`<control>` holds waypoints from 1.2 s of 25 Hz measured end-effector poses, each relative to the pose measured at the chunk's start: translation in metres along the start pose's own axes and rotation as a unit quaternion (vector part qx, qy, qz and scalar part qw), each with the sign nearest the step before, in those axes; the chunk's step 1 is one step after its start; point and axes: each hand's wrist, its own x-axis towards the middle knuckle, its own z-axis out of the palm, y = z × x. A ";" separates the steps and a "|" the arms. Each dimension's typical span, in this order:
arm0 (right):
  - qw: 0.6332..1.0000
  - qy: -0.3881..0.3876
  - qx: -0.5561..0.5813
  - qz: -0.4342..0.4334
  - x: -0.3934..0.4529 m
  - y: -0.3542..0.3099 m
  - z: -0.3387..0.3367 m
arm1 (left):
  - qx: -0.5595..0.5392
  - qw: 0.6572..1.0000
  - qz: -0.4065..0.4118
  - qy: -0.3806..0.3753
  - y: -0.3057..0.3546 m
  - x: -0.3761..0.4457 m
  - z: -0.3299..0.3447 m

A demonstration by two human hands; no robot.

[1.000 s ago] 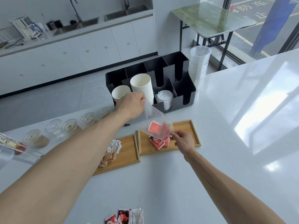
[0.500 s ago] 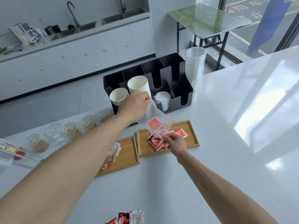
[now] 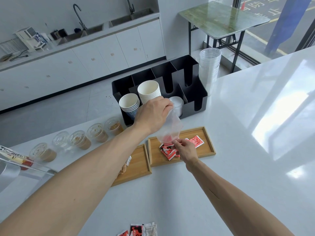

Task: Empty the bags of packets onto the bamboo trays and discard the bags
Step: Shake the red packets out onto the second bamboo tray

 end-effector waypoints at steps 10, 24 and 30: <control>1.000 -0.004 -0.010 -0.006 -0.016 -0.004 -0.010 | -0.001 0.993 -0.099 0.056 -0.028 -0.028 -0.007; 0.985 -0.153 0.006 0.074 -0.122 0.052 0.024 | -0.449 0.704 -0.525 0.165 -0.086 -0.308 0.021; 0.965 -0.237 -0.027 0.112 -0.186 0.091 0.078 | -0.610 0.514 -0.584 0.149 -0.097 -0.428 0.021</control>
